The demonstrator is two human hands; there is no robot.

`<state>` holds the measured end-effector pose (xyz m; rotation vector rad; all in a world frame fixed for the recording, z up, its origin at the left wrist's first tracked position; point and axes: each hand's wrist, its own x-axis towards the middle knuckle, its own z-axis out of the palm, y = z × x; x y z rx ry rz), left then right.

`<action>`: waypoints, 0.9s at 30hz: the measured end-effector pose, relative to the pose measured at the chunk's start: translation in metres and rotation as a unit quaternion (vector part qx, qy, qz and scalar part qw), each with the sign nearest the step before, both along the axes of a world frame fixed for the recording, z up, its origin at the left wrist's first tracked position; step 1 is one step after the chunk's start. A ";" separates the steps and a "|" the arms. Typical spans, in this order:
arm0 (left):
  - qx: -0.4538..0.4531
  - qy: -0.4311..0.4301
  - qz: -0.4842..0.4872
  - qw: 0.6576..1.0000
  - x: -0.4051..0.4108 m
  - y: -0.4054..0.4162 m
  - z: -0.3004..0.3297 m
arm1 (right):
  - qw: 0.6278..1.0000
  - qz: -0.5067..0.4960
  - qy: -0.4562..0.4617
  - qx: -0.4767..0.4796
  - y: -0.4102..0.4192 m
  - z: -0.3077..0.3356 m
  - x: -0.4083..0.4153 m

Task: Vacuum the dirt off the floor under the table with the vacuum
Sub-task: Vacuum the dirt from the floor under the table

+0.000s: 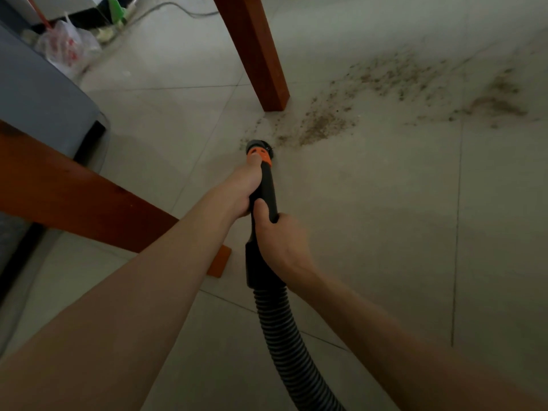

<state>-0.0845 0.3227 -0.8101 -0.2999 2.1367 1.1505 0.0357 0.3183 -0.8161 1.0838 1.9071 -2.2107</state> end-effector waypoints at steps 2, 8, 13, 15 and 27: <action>0.010 0.000 0.002 1.000 -0.001 0.005 -0.001 | 1.000 -0.005 -0.004 0.002 0.005 0.001 0.000; -0.001 0.022 -0.004 1.000 -0.011 0.009 -0.007 | 1.000 0.002 -0.002 -0.027 0.015 0.000 -0.006; -0.009 0.040 0.025 0.999 -0.028 0.004 -0.014 | 0.999 0.010 0.005 -0.042 0.015 -0.006 -0.021; -0.009 0.043 0.038 0.998 -0.035 0.002 -0.015 | 0.999 0.013 0.004 -0.042 0.015 -0.008 -0.028; -0.012 0.063 0.067 0.996 -0.066 0.002 -0.019 | 0.999 0.044 0.014 -0.027 0.019 -0.018 -0.066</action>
